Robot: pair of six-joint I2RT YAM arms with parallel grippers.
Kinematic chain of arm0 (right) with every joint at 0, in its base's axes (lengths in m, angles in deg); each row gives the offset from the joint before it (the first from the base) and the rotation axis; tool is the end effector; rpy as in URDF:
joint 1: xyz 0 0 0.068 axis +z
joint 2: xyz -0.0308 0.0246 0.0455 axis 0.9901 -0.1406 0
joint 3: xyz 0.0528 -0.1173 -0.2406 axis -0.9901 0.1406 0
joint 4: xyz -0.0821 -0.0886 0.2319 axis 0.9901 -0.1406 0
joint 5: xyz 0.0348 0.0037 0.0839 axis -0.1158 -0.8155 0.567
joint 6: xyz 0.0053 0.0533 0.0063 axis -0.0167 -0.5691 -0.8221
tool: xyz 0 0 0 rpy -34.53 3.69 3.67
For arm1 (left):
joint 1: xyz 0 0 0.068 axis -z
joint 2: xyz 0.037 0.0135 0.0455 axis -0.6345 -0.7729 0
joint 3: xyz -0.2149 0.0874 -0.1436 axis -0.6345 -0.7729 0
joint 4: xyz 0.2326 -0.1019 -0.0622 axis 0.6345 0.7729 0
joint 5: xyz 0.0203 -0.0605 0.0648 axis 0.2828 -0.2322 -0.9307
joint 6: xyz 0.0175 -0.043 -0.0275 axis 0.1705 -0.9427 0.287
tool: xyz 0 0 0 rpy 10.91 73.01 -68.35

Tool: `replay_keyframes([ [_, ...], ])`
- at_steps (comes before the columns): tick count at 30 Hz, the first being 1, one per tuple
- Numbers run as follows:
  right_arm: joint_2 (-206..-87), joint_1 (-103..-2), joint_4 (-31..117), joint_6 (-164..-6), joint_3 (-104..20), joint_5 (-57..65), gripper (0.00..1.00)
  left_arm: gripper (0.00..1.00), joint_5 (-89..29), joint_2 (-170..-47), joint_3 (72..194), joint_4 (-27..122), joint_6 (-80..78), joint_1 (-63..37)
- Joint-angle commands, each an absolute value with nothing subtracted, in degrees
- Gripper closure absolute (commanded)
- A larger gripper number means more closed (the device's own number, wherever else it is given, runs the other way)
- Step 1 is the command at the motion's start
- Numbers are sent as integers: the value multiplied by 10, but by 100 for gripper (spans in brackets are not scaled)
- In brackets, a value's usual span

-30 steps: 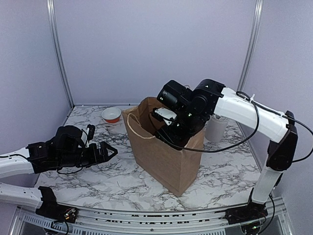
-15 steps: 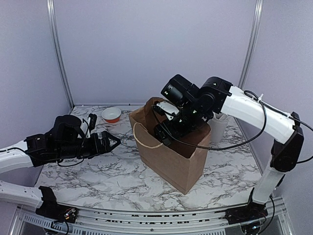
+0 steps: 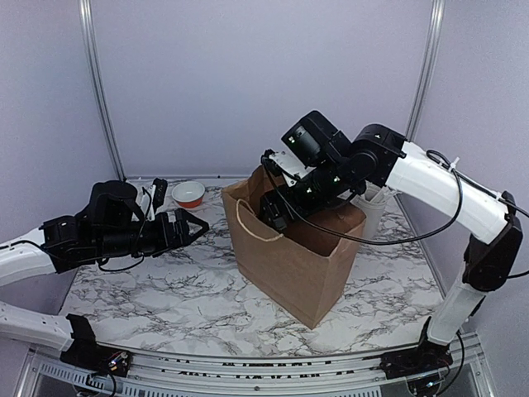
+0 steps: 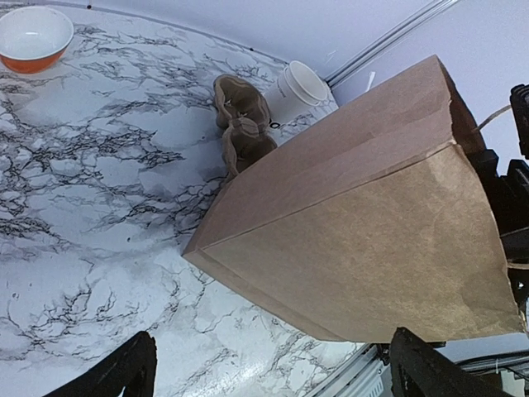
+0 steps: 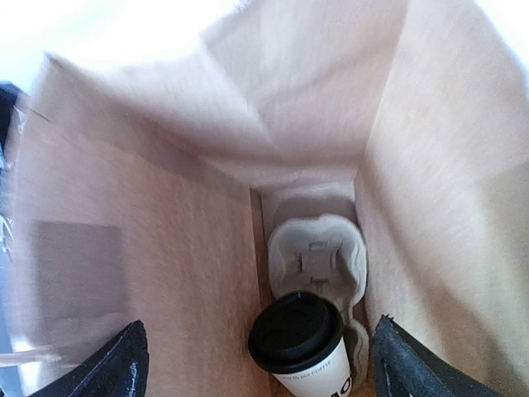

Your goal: Pack the takeout coffee

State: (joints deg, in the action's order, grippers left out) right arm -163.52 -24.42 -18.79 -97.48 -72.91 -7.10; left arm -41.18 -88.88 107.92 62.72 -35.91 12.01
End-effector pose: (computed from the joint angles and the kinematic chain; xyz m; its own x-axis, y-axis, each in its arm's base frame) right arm 0.1917 0.2969 0.3833 -0.6813 -0.4569 -0.5719 -0.6336 0.7594 0.1479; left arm 0.1418 -0.1747 0.3117 -0.7067 -0.2723 -0.6530 0.3488 0.6689 -0.6564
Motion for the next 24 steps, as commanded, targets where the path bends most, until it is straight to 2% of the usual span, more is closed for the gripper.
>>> replay_keyframes([
  [1, -1587, -259, -132, -969, -733, -79, 9, 1, -409, -910, 1117, 620, -345, 118],
  [11, -1553, -268, -76, -948, -728, -56, 9, 1, -417, -961, 1168, 610, -345, 119],
  [24, -1515, -270, 3, -908, -756, 0, 11, 1, -460, -942, 1174, 605, -355, 119],
])
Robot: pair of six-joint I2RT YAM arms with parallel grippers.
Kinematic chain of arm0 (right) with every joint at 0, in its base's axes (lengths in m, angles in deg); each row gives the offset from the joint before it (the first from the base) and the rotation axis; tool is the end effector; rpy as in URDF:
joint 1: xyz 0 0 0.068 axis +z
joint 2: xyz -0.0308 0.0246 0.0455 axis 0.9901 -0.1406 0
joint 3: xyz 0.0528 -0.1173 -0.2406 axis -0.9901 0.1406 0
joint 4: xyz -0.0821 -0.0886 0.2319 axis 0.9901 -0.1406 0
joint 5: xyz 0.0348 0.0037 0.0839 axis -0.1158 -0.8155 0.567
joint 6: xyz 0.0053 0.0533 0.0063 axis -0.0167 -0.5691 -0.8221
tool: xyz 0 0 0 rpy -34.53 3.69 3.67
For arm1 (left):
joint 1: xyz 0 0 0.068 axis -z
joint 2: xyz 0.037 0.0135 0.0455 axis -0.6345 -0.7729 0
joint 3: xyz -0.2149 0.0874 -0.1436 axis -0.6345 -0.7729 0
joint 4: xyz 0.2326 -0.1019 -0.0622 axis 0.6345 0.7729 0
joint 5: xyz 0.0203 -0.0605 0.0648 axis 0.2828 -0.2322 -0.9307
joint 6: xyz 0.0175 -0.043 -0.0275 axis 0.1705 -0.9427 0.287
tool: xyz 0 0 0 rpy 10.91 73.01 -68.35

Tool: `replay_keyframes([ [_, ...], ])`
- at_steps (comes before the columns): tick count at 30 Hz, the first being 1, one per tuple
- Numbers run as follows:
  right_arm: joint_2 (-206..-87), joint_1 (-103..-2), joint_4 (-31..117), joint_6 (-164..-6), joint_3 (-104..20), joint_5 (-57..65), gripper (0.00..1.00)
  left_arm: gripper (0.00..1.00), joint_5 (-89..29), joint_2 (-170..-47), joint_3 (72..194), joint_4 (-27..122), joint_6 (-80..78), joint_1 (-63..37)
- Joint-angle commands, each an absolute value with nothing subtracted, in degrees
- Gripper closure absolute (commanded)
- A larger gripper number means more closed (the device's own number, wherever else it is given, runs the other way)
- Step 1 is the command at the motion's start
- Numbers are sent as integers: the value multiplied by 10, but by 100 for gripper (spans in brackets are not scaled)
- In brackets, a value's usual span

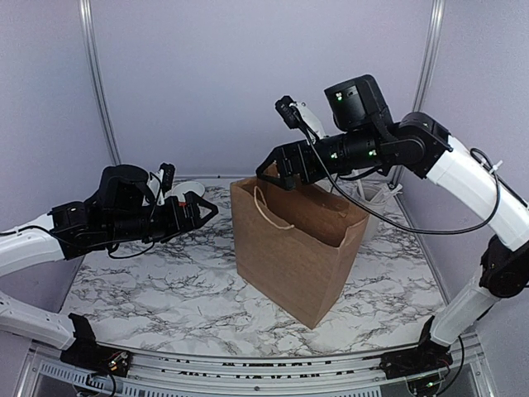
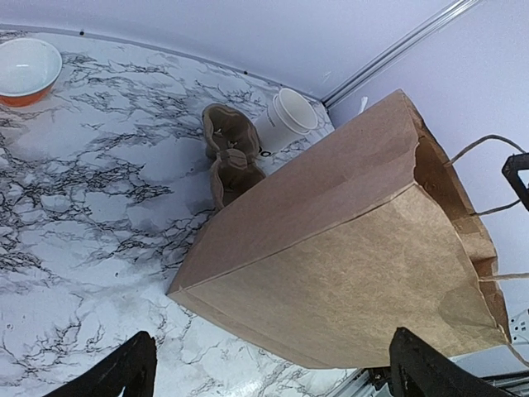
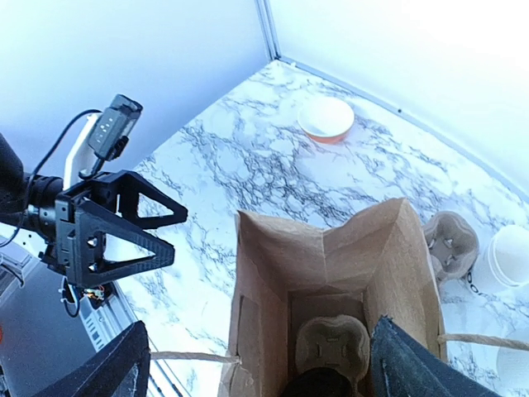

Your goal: Pack the takeout coffee

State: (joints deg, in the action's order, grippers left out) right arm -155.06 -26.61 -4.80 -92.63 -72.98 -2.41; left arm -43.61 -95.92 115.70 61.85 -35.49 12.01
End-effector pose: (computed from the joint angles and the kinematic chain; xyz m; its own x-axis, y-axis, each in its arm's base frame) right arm 0.1852 0.2691 0.4507 -0.4943 -0.2773 -0.8239 -0.7325 0.6432 0.2230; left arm 0.1608 -0.1961 0.3343 -0.6731 -0.3028 -0.6747 0.3466 0.6767 -0.6495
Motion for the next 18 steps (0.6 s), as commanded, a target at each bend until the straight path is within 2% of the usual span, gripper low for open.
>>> replay_keyframes([
  [1, -1507, -270, 11, -905, -755, -1, 11, 1, -463, -940, 1174, 603, -354, 119],
  [11, -1405, -292, 63, -883, -717, -107, 17, 1, -480, -914, 1176, 590, -337, 119],
  [15, -1368, -329, 56, -888, -677, -161, 19, 1, -486, -911, 1177, 589, -333, 119],
  [18, -1340, -393, 49, -907, -629, -167, 20, 1, -485, -912, 1178, 588, -332, 119],
])
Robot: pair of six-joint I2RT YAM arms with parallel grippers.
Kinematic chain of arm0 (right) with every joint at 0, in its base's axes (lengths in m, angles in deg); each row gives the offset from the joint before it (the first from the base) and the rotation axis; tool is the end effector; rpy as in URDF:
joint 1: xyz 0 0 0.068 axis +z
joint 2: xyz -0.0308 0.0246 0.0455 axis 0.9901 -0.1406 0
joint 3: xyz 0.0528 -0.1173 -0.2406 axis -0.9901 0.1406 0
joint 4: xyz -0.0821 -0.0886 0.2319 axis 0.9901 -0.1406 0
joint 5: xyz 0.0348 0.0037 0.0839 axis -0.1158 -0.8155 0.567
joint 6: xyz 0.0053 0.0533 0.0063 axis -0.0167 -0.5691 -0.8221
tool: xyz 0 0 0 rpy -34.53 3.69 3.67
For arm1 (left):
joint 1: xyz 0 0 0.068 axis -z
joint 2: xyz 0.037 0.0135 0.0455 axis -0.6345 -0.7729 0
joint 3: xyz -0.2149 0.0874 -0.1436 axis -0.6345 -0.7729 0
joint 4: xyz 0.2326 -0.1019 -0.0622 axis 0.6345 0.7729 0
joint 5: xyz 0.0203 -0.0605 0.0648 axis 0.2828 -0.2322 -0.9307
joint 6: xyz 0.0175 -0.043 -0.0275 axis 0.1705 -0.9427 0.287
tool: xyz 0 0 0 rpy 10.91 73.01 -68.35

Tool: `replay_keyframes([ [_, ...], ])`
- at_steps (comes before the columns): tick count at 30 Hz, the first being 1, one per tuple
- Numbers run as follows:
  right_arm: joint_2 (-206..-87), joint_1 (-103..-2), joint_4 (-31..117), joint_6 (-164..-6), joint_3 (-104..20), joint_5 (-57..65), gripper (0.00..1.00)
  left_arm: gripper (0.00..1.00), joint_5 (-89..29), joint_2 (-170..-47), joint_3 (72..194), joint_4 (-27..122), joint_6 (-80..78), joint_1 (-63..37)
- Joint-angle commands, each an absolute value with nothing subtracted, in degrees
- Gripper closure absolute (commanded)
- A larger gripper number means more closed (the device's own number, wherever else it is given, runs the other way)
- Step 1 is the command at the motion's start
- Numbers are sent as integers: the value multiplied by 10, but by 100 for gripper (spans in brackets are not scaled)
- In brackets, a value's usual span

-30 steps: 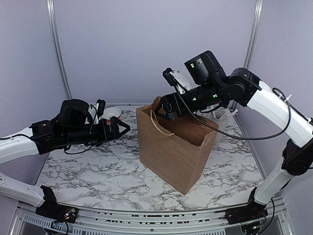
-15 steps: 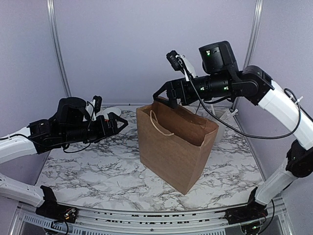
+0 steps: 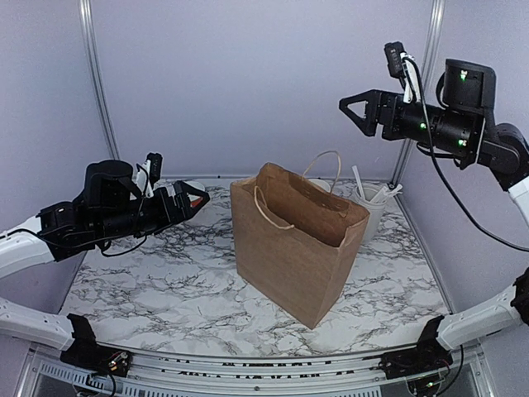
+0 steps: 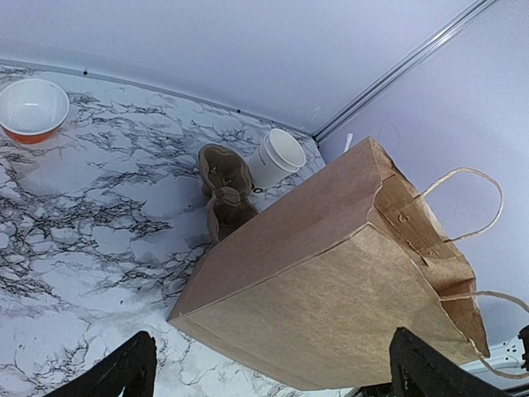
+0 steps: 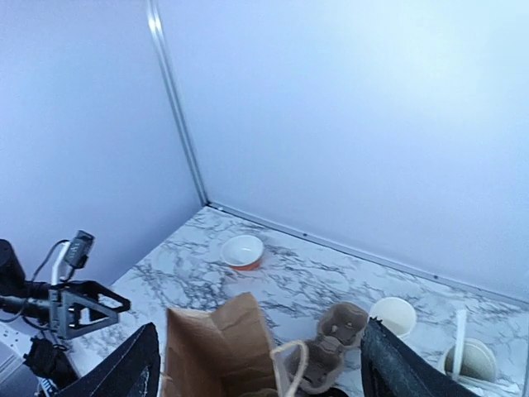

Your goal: Pack the takeout coffee

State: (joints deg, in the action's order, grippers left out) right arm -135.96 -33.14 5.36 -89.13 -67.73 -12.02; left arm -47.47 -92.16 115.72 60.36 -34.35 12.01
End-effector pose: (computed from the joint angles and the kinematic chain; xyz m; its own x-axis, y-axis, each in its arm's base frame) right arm 0.1473 0.1604 0.5261 -0.2060 0.0486 -0.9773 -0.6211 0.7653 0.1690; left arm 0.1536 -0.1833 0.3521 -0.5933 -0.3710 -0.7144 0.3640 0.6680 -0.6491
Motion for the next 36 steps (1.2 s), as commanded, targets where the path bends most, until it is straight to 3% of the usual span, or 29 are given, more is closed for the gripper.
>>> replay_keyframes([
  [1, -1331, -418, 51, -917, -611, -157, 20, 1, -485, -914, 1179, 589, -331, 119],
  [13, -1300, -695, 109, -966, -416, 42, 23, 1, -474, -912, 1179, 589, -327, 119],
  [17, -1327, -750, 120, -966, -387, 99, 31, 1, -475, -904, 1174, 589, -329, 118],
  [22, -1362, -765, 113, -955, -382, 95, 46, 1, -477, -895, 1169, 590, -329, 119],
  [36, -1408, -766, 110, -919, -370, 45, 57, 1, -483, -890, 1158, 590, -331, 119],
])
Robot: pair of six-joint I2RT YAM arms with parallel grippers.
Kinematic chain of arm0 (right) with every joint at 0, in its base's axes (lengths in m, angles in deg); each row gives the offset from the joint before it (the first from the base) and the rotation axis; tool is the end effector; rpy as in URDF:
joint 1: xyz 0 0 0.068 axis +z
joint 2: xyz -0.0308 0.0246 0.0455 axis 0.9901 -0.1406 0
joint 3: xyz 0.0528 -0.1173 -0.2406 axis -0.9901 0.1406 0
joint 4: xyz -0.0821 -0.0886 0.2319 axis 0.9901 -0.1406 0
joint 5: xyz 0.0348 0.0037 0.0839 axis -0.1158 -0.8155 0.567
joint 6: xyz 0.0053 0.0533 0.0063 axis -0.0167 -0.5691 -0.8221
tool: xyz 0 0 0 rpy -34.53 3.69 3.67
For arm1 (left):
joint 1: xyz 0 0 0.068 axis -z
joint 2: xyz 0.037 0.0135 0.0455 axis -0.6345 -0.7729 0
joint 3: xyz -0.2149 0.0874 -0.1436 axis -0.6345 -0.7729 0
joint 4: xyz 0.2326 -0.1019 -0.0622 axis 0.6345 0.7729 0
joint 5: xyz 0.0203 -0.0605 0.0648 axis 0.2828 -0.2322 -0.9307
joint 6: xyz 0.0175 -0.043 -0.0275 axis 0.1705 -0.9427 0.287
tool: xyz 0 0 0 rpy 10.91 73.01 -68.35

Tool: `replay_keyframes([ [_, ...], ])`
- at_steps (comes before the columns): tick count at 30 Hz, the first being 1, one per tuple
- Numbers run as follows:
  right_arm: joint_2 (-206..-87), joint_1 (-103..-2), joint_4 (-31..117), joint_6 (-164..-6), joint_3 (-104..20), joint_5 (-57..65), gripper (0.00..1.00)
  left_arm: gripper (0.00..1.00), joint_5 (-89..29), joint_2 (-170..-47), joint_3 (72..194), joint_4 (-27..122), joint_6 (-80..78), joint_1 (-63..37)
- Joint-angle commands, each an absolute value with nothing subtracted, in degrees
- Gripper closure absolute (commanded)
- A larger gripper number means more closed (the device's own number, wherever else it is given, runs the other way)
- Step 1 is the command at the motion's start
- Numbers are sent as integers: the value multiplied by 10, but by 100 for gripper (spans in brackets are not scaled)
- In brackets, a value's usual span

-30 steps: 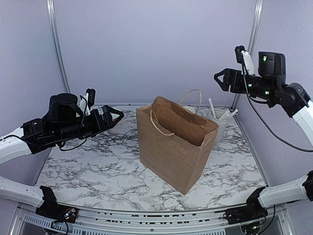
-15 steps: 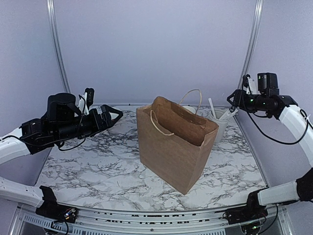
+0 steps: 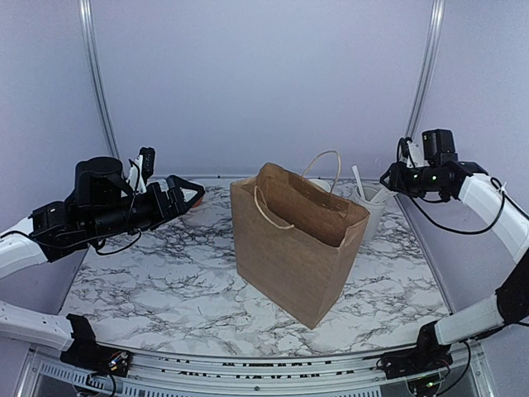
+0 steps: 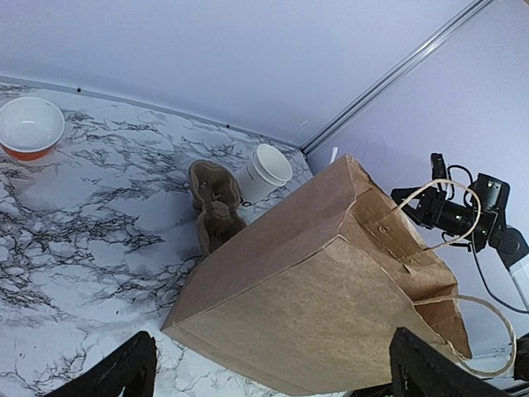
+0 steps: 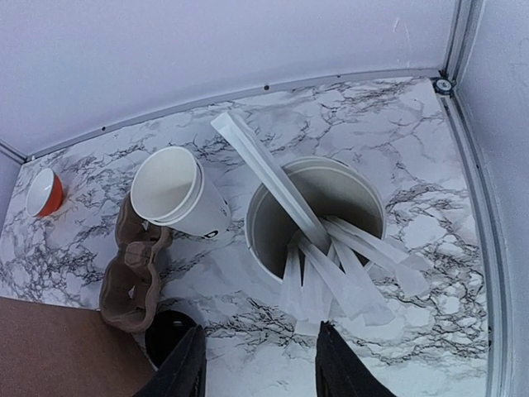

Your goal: Pack the takeout coffee

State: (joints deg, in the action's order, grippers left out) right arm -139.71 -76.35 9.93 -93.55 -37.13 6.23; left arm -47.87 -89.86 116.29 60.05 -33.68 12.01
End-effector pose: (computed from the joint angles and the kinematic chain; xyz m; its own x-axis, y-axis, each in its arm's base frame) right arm 0.2803 0.0335 0.3478 -0.6413 0.1990 -0.7410 -0.0643 0.9484 0.3104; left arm 0.1476 -0.1754 0.3648 -0.5604 -0.3977 -0.7265 0.3897 0.6474 -0.6550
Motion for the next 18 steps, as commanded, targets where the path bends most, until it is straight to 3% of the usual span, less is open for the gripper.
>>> replay_keyframes([
  [1, -1411, -766, 110, -917, -368, 45, 57, 1, -483, -892, 1158, 590, -331, 119],
  [18, -1448, -751, 120, -899, -382, 17, 69, 1, -481, -900, 1161, 589, -331, 119],
])
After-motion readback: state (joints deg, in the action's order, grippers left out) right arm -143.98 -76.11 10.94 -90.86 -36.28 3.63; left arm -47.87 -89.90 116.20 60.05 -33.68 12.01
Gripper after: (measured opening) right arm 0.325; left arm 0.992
